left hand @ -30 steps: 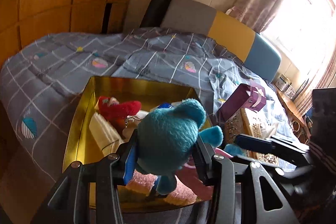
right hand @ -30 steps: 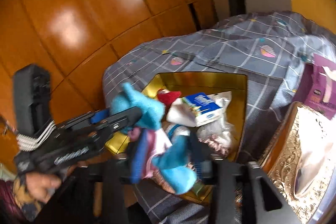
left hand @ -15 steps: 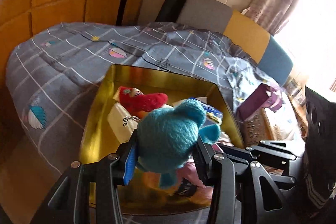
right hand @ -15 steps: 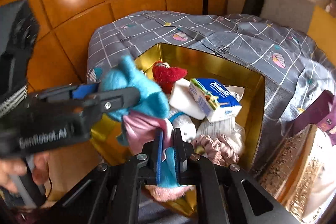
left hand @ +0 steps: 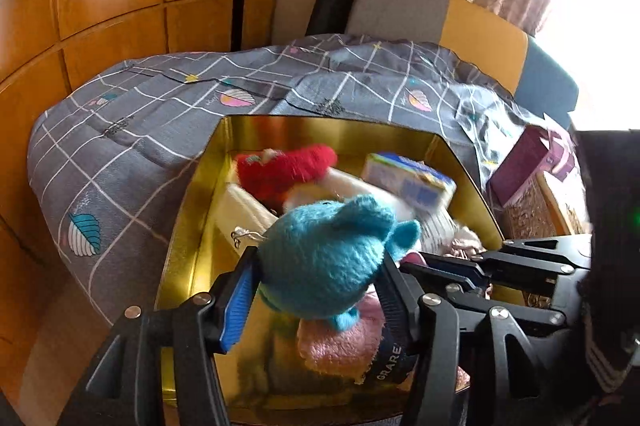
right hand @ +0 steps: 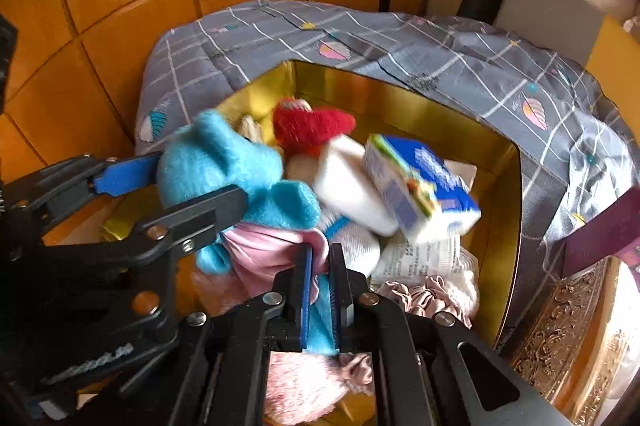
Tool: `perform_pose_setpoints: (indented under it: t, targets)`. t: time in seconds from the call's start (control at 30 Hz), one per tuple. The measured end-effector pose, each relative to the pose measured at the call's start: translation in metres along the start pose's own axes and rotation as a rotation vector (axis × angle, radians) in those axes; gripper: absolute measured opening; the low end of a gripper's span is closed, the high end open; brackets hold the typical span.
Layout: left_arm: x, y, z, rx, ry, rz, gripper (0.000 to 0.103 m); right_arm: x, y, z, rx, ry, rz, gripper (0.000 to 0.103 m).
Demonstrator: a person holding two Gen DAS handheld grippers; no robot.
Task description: Organize soft objects
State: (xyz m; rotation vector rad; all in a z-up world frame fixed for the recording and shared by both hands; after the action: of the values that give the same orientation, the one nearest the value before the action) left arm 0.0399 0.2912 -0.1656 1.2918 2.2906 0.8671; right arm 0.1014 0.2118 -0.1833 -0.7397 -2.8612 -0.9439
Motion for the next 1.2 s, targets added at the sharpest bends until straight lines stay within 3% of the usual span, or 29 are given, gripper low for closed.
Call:
perform_pose_setpoints:
  t: [0.3,0.53,1.03,1.13,1.2]
  targets:
    - [-0.007,-0.001,-0.002,-0.019,0.008,0.025,0.060,-0.020,-0.007,0.014,0.015,0.016,0.070,0.006]
    - [0.001,-0.001,-0.009,-0.034,0.042,0.007,0.072,-0.028,-0.007,0.023,0.035,-0.001,0.116,0.005]
    - [0.004,0.007,-0.047,-0.119,0.086,-0.017,0.072,-0.027,-0.009,-0.009,-0.039,-0.004,0.158,0.008]
    - [0.004,0.008,-0.058,-0.151,0.102,-0.022,0.072,-0.026,-0.009,-0.025,-0.085,-0.007,0.169,0.022]
    - [0.004,0.009,-0.065,-0.169,0.109,-0.028,0.072,-0.026,-0.010,-0.037,-0.125,-0.016,0.183,0.045]
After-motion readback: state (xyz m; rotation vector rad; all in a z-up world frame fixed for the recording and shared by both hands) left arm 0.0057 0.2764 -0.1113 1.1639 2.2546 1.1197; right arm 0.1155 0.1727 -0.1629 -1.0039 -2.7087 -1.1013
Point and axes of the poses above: each gripper's, at about its wrist camera, not at the fingertips, and z roughly the way its jaws point, x to its left, y to its top, the point moved 4 cm from there along z, roughly the way its jaws point, and after that the axes turned 10 degrees about y, right-handed, at the moved point
